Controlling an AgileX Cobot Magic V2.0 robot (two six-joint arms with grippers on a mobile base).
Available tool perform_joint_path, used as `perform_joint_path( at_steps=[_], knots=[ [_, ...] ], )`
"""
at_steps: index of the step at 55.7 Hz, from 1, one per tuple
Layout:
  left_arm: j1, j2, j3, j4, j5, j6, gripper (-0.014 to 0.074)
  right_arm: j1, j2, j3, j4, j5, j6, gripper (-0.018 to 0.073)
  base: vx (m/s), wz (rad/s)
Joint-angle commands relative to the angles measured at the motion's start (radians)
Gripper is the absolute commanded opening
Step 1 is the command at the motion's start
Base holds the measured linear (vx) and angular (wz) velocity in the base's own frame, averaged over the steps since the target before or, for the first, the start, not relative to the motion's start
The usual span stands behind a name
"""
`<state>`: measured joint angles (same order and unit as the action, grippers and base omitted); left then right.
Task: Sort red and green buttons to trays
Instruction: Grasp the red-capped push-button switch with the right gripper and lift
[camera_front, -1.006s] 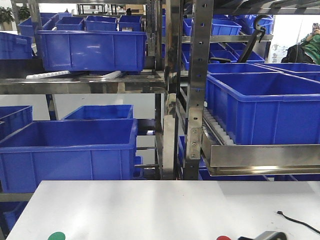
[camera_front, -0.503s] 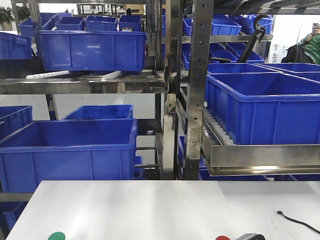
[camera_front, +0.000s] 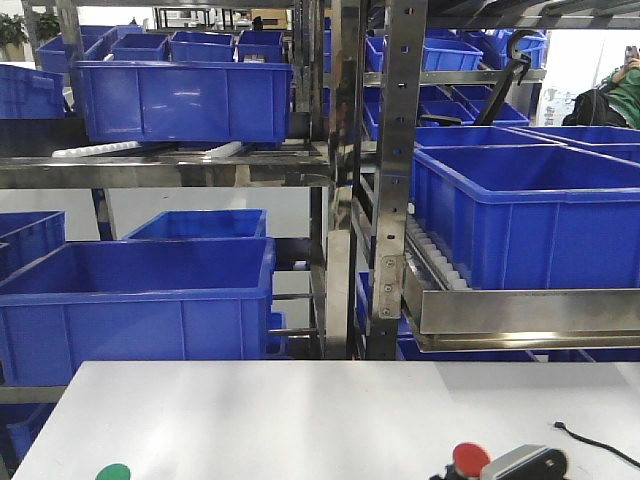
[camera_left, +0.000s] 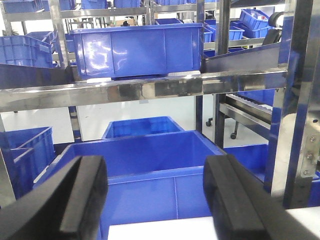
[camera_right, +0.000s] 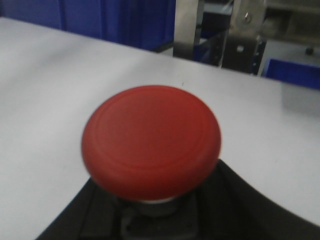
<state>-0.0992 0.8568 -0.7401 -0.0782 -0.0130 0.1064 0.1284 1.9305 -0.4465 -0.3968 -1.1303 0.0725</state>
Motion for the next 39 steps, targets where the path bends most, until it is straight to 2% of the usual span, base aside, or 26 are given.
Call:
perform_joint_path(
  at_steps=[1,8,28,39],
  knots=[
    [0.002,-0.006,-0.034,-0.003,-0.059,-0.009,0.0546,0.000,-0.169,0.041,0.021,-0.150,-0.017,-0.0009,0.00,0.00],
    [0.002,-0.006,-0.034,-0.003,-0.019,-0.009,0.0546,0.000,-0.379,0.093,0.043,-0.015,-0.025,-0.0009,0.00,0.00],
    [0.002,-0.007,-0.034,-0.002,0.005,-0.009,0.0546,0.000,-0.989,0.093,0.045,0.615,-0.028,-0.0009,0.00,0.00],
    [0.002,-0.007,-0.034,0.006,0.038,0.033,0.0544,0.000,-1.206,0.093,0.045,0.797,-0.012,-0.0009,0.00,0.00]
  ],
)
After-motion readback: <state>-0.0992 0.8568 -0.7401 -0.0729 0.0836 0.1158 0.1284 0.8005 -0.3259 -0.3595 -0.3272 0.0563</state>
